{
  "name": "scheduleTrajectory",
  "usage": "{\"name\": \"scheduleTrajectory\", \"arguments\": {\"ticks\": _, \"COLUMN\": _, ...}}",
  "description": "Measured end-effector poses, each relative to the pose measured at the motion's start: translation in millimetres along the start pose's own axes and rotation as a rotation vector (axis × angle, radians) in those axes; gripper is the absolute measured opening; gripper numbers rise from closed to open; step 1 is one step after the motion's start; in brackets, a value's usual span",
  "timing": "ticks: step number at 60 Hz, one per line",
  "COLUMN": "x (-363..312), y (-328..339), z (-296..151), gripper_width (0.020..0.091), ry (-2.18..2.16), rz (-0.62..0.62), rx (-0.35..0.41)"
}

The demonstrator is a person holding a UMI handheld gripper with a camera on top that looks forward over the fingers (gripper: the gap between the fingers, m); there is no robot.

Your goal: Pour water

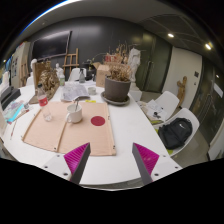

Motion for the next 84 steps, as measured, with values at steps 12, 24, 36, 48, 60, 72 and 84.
{"name": "scheduleTrajectory", "arguments": {"ticks": 12, "x": -69, "y": 2, "z": -4, "gripper_width": 0.0858, "ry": 0.043, "rz": -0.094, "rx": -0.009}}
{"name": "scheduleTrajectory", "arguments": {"ticks": 24, "x": -172, "y": 7, "z": -16, "gripper_width": 0.0859, "ry": 0.074, "rz": -0.205, "rx": 0.013}}
{"name": "scheduleTrajectory", "arguments": {"ticks": 36, "x": -292, "y": -12, "z": -45, "gripper_width": 0.0857, "ry": 0.075, "rz": -0.254, "rx": 0.101}}
{"name": "scheduleTrajectory", "arguments": {"ticks": 48, "x": -390, "y": -66, "z": -80, "gripper_width": 0.0855, "ry": 0.039, "rz": -0.248, "rx": 0.185}}
{"name": "scheduleTrajectory", "arguments": {"ticks": 60, "x": -443, "y": -133, "z": -103, "gripper_width": 0.0818, "ry": -0.044, "rz": -0.204, "rx": 0.195}}
{"name": "scheduleTrajectory", "arguments": {"ticks": 72, "x": -462, "y": -167, "z": -117, "gripper_width": 0.047, "ry": -0.081, "rz": -0.167, "rx": 0.233}}
{"name": "scheduleTrajectory", "arguments": {"ticks": 84, "x": -467, "y": -170, "z": -118, "gripper_width": 0.0264, "ry": -0.088, "rz": -0.18, "rx": 0.253}}
Point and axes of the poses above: the point between the fingertips, and its own axes, seen from behind it with the camera up: x to the right, z down, y backward, against the way the camera looks, the point moved 5 cm from there along y, backward, against the way the camera looks, and after that the axes turned 12 degrees about z, right-handed, at the moved point
